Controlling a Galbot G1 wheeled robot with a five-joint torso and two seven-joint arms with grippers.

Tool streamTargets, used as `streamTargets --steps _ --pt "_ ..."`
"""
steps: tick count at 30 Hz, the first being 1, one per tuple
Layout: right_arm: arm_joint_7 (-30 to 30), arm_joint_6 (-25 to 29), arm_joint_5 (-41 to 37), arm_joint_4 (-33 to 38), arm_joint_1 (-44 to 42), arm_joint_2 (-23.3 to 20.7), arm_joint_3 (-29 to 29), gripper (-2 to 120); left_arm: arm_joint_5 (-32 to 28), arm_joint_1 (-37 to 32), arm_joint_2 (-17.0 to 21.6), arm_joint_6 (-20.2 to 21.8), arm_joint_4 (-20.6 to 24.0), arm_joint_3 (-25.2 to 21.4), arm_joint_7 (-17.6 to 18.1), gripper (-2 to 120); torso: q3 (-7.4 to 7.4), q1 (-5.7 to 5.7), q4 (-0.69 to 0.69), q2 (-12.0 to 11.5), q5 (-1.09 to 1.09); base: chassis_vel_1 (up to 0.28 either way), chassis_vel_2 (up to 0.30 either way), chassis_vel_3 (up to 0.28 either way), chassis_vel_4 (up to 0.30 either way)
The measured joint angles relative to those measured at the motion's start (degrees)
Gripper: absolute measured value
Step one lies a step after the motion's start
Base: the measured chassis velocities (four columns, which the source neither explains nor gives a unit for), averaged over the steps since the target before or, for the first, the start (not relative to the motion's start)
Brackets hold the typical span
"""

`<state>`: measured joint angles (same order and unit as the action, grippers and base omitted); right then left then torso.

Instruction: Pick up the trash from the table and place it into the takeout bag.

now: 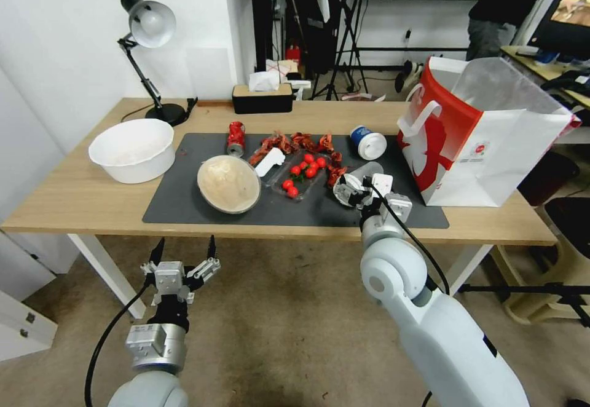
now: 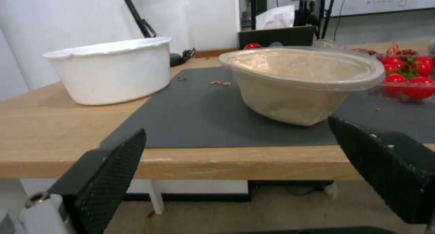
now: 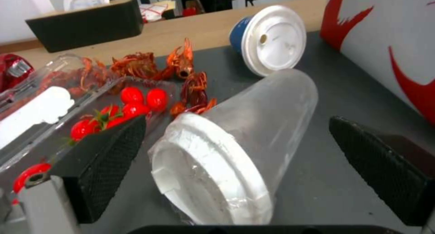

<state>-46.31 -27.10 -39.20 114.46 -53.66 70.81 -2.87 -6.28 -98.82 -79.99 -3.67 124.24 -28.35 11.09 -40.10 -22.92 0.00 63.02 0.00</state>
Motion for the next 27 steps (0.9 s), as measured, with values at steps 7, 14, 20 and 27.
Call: streamTargets --steps 7,14,20,27 --pt "0.32 -0.40 -1.09 -2.94 2.80 0.63 1.11 100 0.01 0.18 -0.27 0.00 -0.41 0.22 -0.06 100 0.00 0.00 0.01 0.01 -0.01 0.000 0.000 0.000 0.000" --pt "-0.74 -2.39 -1.32 -4.09 4.08 0.73 1.84 100 0.00 0.14 -0.31 -0.05 -0.76 0.17 -0.07 100 0.00 0.00 0.00 0.01 0.00 0.000 0.000 0.000 0.000" --pt "-1.04 -3.33 -1.38 -4.19 3.99 0.87 2.01 100 -0.01 0.17 -0.33 -0.17 -1.12 0.21 -0.07 100 0.00 0.00 0.00 0.01 0.00 0.000 0.000 0.000 0.000" --pt "-1.05 -3.39 -1.38 -4.86 3.50 1.22 1.92 100 -0.01 0.26 -0.37 -0.20 -1.24 0.37 -0.05 100 0.00 0.00 0.00 0.00 0.00 0.000 0.000 0.000 0.000"
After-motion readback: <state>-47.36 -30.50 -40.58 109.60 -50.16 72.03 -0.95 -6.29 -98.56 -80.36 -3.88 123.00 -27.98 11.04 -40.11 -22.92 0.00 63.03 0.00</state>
